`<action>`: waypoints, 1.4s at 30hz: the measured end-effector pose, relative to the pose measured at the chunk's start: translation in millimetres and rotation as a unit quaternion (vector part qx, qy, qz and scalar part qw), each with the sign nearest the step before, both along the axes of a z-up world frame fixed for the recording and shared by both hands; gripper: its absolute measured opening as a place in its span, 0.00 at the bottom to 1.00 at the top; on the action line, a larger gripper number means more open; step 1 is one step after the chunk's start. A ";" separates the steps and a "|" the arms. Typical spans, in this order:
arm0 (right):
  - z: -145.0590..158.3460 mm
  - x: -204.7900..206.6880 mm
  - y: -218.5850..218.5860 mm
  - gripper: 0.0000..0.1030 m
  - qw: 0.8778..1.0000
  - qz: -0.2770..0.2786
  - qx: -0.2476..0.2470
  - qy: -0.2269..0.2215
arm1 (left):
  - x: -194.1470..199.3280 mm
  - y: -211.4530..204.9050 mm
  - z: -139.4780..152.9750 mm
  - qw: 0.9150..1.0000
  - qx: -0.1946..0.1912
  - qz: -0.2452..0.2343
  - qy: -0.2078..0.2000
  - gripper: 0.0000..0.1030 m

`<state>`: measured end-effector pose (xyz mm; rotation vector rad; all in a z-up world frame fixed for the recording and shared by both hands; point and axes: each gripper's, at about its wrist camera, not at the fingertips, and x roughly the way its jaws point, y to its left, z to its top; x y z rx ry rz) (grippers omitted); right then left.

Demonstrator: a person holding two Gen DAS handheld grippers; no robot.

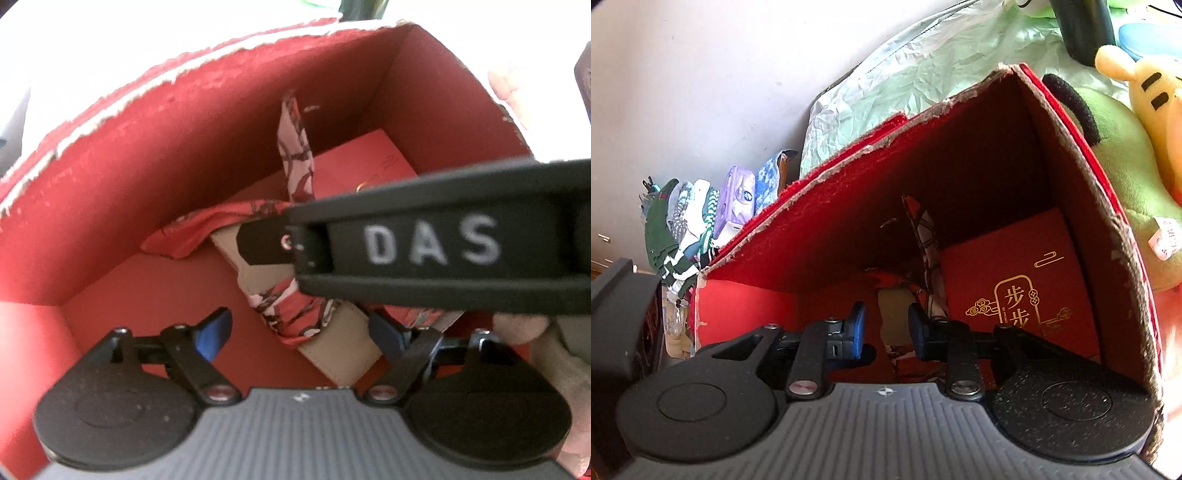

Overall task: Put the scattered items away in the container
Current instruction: 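Lower the scarf into the red box beside the packet with the right gripper, then open the right gripper and release the scarf inside the box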

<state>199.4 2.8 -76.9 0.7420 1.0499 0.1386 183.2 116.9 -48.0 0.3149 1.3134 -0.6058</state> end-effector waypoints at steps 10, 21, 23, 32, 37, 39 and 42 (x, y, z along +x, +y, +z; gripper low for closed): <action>1.3 0.4 0.5 0.27 1.000 -0.002 -0.008 0.005 | -9.7 -17.1 6.6 0.999 0.018 -0.015 -0.027 0.81; 2.1 -5.2 -1.4 0.27 1.000 -0.005 0.003 -0.019 | -11.5 -23.3 13.1 1.000 0.005 0.009 -0.027 0.84; 2.8 -8.2 -2.8 0.27 0.999 -0.007 0.008 -0.033 | -13.6 -25.7 15.3 0.999 0.005 0.011 -0.034 0.84; 3.0 -11.5 -5.7 0.28 0.998 -0.014 0.011 -0.052 | -19.0 -38.1 20.8 0.998 0.017 0.024 -0.052 0.84; 3.8 -7.2 -1.4 0.30 0.999 -0.014 0.005 -0.047 | -27.5 -44.0 28.7 0.995 0.024 0.040 -0.088 0.84; 4.3 -8.1 -1.5 0.30 0.998 -0.014 0.007 -0.053 | -31.4 -46.8 31.8 0.993 0.025 0.045 -0.102 0.84; 5.6 -11.0 -3.1 0.30 0.998 -0.018 0.007 -0.066 | -35.5 -51.7 34.8 0.991 0.032 0.054 -0.118 0.84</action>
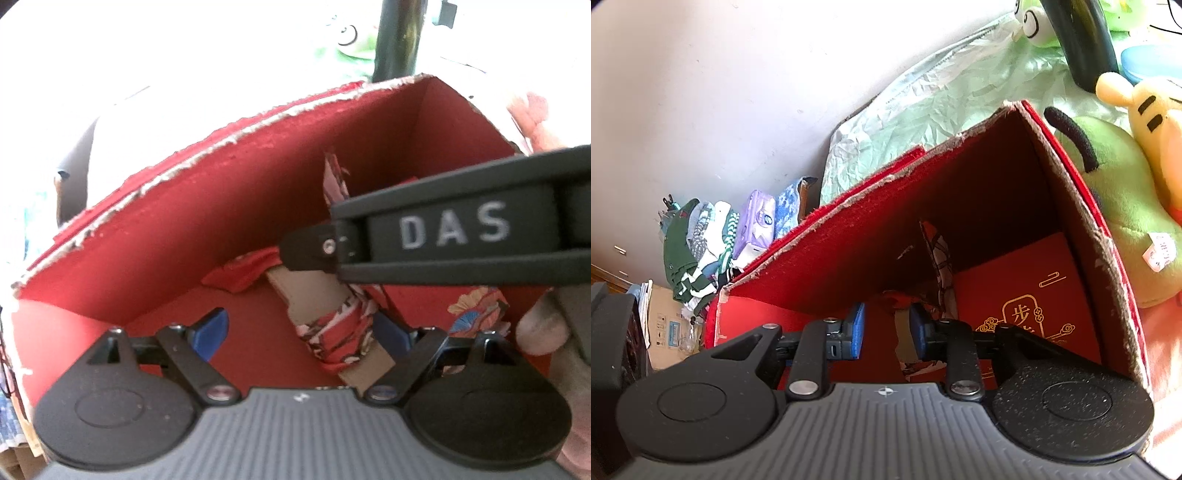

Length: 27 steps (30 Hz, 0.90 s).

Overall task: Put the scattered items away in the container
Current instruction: 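Open the right gripper and release the scarf inside the box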

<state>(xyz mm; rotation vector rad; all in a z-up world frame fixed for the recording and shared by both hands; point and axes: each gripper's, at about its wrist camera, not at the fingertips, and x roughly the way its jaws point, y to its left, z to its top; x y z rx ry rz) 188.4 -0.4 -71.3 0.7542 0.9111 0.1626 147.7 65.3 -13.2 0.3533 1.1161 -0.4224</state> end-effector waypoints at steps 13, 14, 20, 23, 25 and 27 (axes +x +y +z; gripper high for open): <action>2.7 -12.7 -10.5 0.33 0.998 -0.009 0.023 -0.055 | 47.1 37.6 15.0 0.986 -0.036 0.135 -0.089 0.84; 3.0 -13.5 -10.6 0.33 0.998 -0.009 0.023 -0.057 | 57.9 44.3 11.9 0.985 -0.032 0.139 -0.096 0.84; 3.2 -12.6 -10.9 0.33 0.998 -0.009 0.019 -0.053 | 61.0 74.0 0.4 0.975 0.028 0.147 -0.164 0.93; 5.0 -12.7 -6.7 0.34 0.998 -0.010 0.009 -0.055 | 18.2 90.0 -15.7 0.971 0.053 0.139 -0.188 0.96; 5.9 -14.5 -6.9 0.34 0.998 -0.006 0.005 -0.058 | 11.5 95.5 -10.8 0.969 0.061 0.143 -0.193 0.96; 5.9 -15.3 -7.2 0.34 0.998 -0.005 0.003 -0.059 | 10.4 95.9 -11.9 0.968 0.062 0.150 -0.193 0.96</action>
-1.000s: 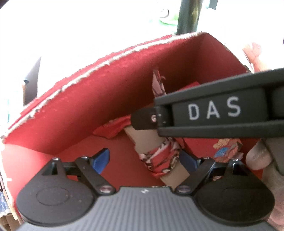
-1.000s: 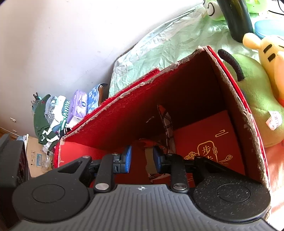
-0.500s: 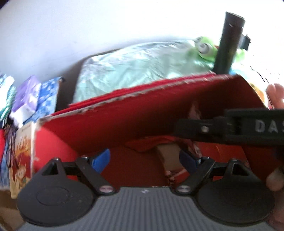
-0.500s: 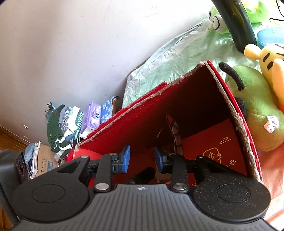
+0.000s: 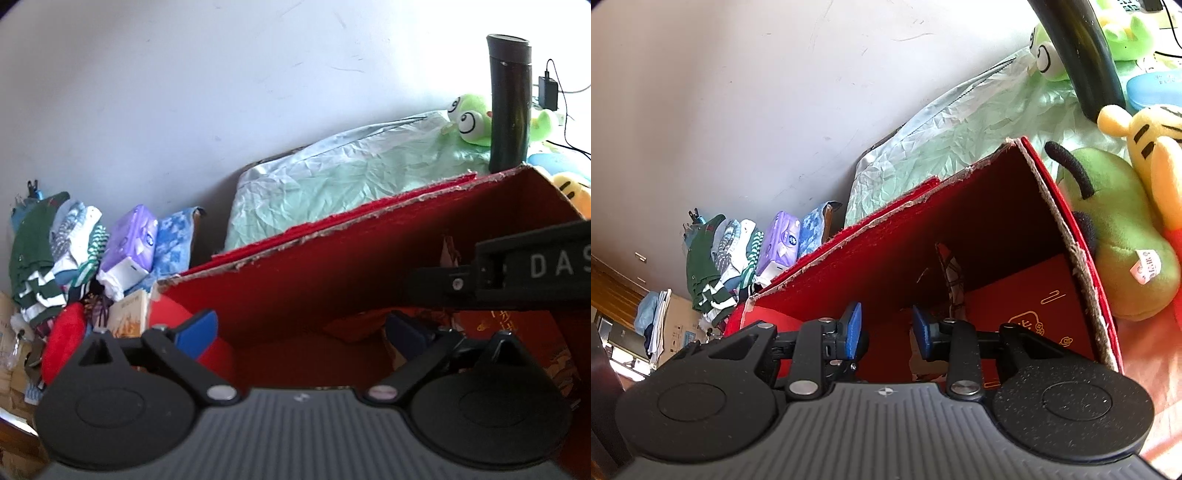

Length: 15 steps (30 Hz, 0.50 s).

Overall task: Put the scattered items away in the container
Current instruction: 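Open the right gripper and release the scarf inside the box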

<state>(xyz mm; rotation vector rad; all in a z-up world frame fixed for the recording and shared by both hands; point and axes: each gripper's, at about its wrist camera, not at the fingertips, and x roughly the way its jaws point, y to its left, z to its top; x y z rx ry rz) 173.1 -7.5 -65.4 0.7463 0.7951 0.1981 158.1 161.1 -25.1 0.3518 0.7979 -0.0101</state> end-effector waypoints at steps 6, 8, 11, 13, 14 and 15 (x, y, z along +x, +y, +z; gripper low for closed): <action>-0.4 0.0 1.2 0.35 1.000 0.006 -0.006 -0.001 | 9.3 9.6 5.1 1.000 -0.005 0.014 0.001 0.96; -1.0 0.0 0.9 0.39 1.000 0.009 -0.003 -0.003 | 11.2 12.0 6.4 1.000 -0.002 0.019 -0.001 0.96; -1.7 1.0 -0.1 0.43 1.000 0.014 0.005 -0.007 | 15.4 15.8 7.5 1.000 0.004 0.026 -0.002 0.96; -2.4 1.3 0.1 0.43 1.000 0.017 0.008 -0.007 | 13.9 13.3 7.9 1.000 0.007 0.028 -0.003 0.96; -2.5 1.2 0.4 0.43 1.000 0.018 0.009 -0.007 | 12.9 12.8 7.9 1.000 0.008 0.030 -0.004 0.96; -2.8 1.4 0.6 0.43 1.000 0.019 0.010 -0.007 | 12.3 13.0 7.9 0.999 0.008 0.032 -0.005 0.96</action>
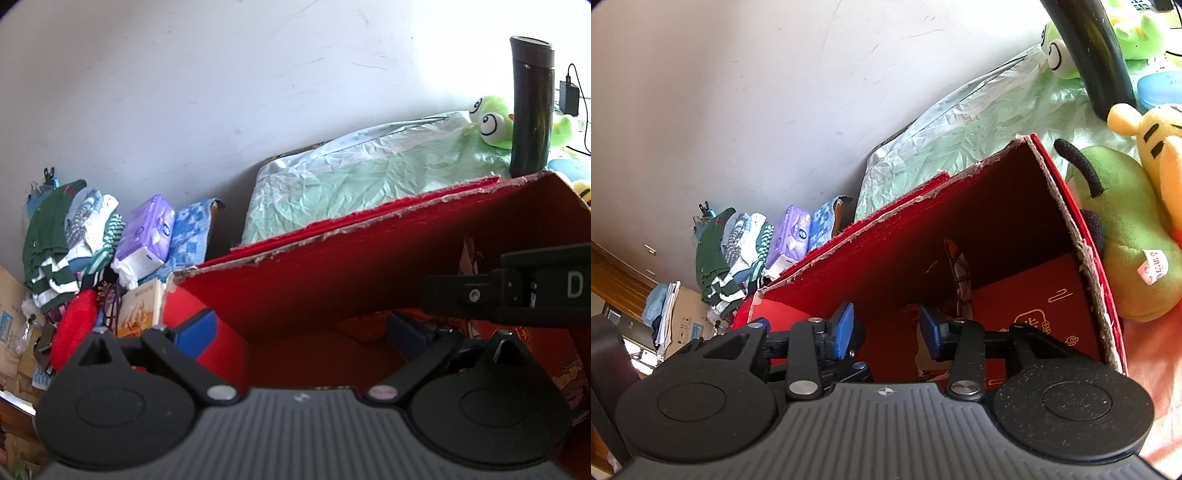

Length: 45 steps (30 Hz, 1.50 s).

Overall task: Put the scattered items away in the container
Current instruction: 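Open the right gripper and release the scarf inside the box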

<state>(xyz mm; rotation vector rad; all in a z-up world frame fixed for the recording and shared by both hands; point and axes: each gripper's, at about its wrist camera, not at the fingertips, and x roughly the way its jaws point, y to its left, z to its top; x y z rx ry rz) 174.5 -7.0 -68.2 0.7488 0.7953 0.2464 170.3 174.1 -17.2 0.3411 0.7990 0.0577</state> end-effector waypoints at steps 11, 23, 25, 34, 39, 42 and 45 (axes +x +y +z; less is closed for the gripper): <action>-2.0 1.8 1.7 0.42 1.000 0.007 0.012 0.009 | -0.6 3.1 -1.7 1.000 -0.009 0.010 0.011 0.96; -4.2 3.6 3.4 0.42 1.000 -0.002 0.008 0.017 | 17.3 14.3 -10.4 0.995 -0.053 0.026 0.074 0.96; -4.6 3.6 3.7 0.42 1.000 -0.002 0.007 0.019 | 20.9 16.9 -11.7 0.994 -0.064 0.030 0.086 0.96; -5.9 4.8 3.7 0.42 1.000 -0.004 0.010 0.025 | 29.2 19.5 -19.3 0.989 -0.088 0.031 0.113 0.96; -6.0 5.6 3.4 0.42 1.000 -0.008 0.012 0.027 | 32.4 17.5 -21.5 0.988 -0.089 0.028 0.120 0.96; -5.6 5.4 3.5 0.42 0.999 -0.010 0.012 0.028 | 33.7 19.0 -23.4 0.987 -0.097 0.027 0.126 0.96; -5.9 5.9 3.7 0.42 0.999 -0.012 0.012 0.029 | 33.8 19.6 -23.8 0.986 -0.100 0.026 0.128 0.96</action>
